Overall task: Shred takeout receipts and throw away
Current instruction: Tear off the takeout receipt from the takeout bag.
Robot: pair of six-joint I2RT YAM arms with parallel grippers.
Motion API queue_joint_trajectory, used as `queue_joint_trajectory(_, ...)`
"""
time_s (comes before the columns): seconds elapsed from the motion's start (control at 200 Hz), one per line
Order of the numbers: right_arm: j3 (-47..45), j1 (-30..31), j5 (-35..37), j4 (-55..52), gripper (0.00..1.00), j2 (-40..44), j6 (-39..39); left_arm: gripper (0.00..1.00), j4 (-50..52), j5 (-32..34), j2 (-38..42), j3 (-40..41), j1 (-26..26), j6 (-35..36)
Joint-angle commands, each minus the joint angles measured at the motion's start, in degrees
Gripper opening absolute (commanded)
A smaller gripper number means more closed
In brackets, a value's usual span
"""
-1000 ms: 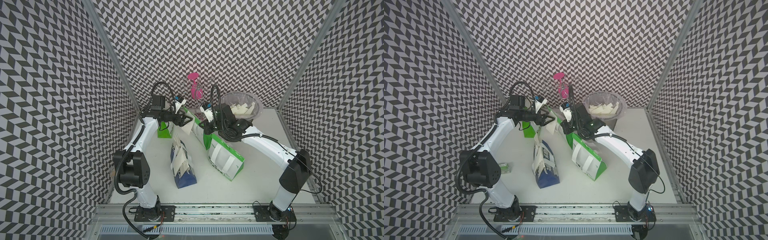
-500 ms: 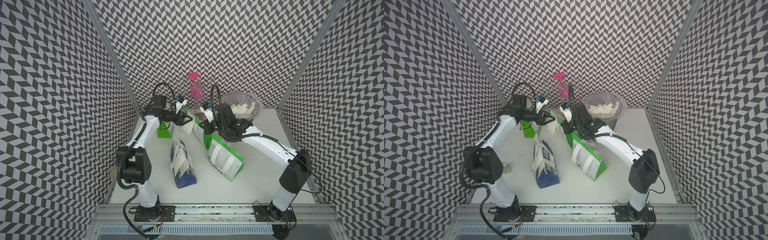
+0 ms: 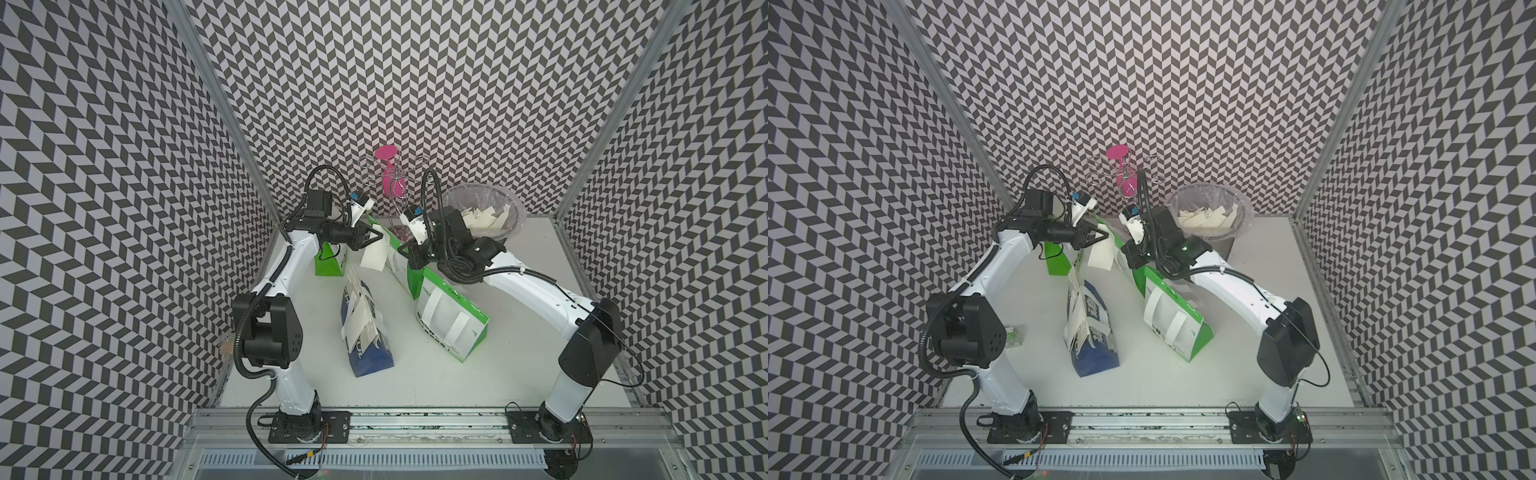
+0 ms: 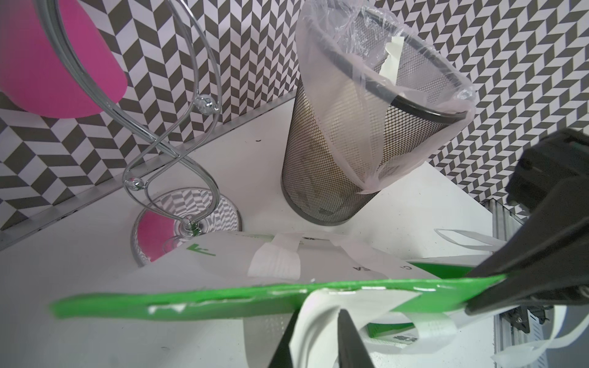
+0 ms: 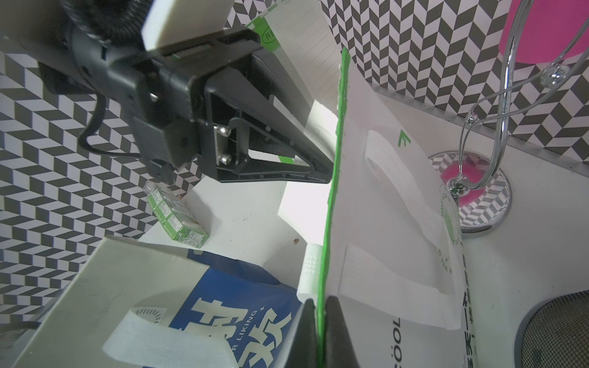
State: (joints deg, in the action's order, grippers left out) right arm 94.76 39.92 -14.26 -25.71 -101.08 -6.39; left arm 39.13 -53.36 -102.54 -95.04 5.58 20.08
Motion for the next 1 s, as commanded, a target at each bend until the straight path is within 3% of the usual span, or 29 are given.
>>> queue_joint_trajectory(0.0, 0.07, -0.37, -1.37, 0.81, 0.00, -0.35, 0.69, 0.22, 0.19, -3.53, -0.31, -2.85, 0.21, -0.11)
queue_joint_trajectory(0.26, 0.18, -0.37, -1.65, 0.76, 0.00, -0.52, 0.64, 0.22, 1.25, -5.29, -1.97, -3.49, 1.00, -0.13)
queue_joint_trajectory(0.365, 0.25, -0.37, -1.56, 0.67, 0.00, -0.44, 0.72, 0.13, 2.30, -4.14, -2.33, -3.48, 0.99, 0.29)
queue_joint_trajectory(0.611, 0.17, -0.46, -1.48, 0.45, 0.00, -0.35, 0.92, 0.12, 3.73, -5.16, -3.19, -4.22, 1.85, 0.80)
queue_joint_trajectory(0.691, 0.12, -0.54, -1.14, 0.32, 0.00, -0.26, 1.01, 0.00, 4.56, -4.68, -3.37, -4.76, 2.29, 1.17)
queue_joint_trajectory(0.996, -0.46, -0.81, 2.61, -0.30, 0.00, -0.59, 1.35, 0.00, 2.31, -6.43, 0.90, -4.05, 2.41, -1.02)
